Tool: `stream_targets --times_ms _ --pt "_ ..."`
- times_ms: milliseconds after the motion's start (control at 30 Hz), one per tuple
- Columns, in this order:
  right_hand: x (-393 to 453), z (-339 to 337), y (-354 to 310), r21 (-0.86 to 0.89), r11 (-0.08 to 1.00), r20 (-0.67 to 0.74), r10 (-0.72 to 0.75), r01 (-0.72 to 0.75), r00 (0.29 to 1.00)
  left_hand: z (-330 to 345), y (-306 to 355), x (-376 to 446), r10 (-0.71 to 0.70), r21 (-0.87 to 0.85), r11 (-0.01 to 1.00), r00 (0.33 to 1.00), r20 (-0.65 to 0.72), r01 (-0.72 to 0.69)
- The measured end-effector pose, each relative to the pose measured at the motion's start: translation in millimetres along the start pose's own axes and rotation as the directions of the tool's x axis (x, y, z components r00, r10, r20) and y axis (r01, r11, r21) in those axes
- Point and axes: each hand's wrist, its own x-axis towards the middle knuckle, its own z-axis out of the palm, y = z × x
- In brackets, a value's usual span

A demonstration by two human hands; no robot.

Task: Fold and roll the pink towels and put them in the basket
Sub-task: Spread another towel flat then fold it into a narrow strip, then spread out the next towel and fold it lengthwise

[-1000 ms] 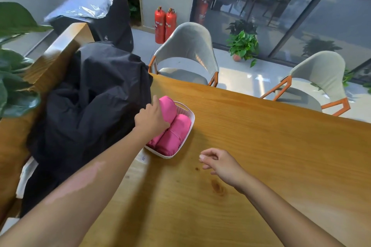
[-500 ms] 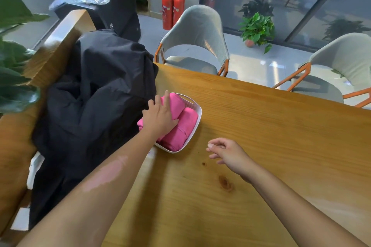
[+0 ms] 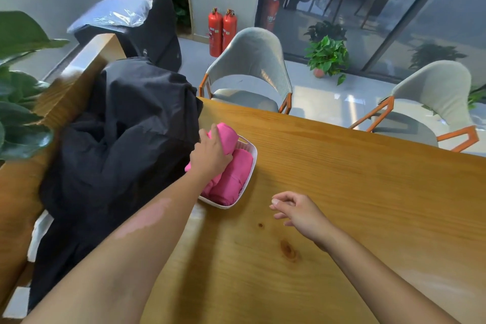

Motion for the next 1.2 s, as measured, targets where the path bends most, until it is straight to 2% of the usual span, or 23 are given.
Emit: stream_targets --times_ms 267,400,467,533,600,667,767,933,1200 --pt "-4.1 -22.6 4.4 0.016 1.0 -0.069 -0.022 0.023 0.997 2.2 6.3 -2.7 -0.025 0.077 0.997 0.999 0.024 0.023" --pt "-3.9 -28.2 3.4 0.016 0.999 -0.081 -0.047 0.049 0.996 -12.2 17.7 -15.5 -0.006 0.131 0.991 0.997 -0.07 0.016" --pt "-4.6 -33.4 3.5 0.021 0.998 -0.096 -0.062 0.064 0.994 -19.6 27.5 -28.8 0.114 0.214 0.974 0.976 -0.185 -0.074" --pt "-5.8 -40.1 5.1 0.031 0.996 -0.137 -0.073 0.078 0.988 -22.2 40.3 -48.3 0.307 0.265 0.935 0.912 -0.273 -0.235" --pt "-8.8 -48.3 9.6 0.04 0.994 -0.206 -0.09 0.101 0.974 -15.9 53.8 -72.4 0.411 0.156 0.912 0.856 -0.313 -0.38" --pt "-14.5 -59.6 17.9 0.044 0.992 -0.27 -0.105 0.121 0.957 -6.3 71.4 -97.7 0.382 -0.005 0.917 0.879 -0.285 -0.399" --pt "-28.8 -79.6 36.7 0.042 0.991 -0.32 -0.108 0.127 0.941 12.4 98.4 -126.5 0.329 -0.126 0.923 0.917 -0.226 -0.363" --pt "-63.2 -129.2 79.9 0.07 0.99 -0.383 -0.084 0.12 0.92 37.2 160.2 -166.7 0.366 -0.199 0.902 0.923 -0.123 -0.384" --pt "-148.7 -246.0 193.0 0.085 0.984 -0.529 -0.091 0.159 0.844 87.0 306.4 -249.3 0.492 -0.208 0.853 0.87 0.011 -0.479"
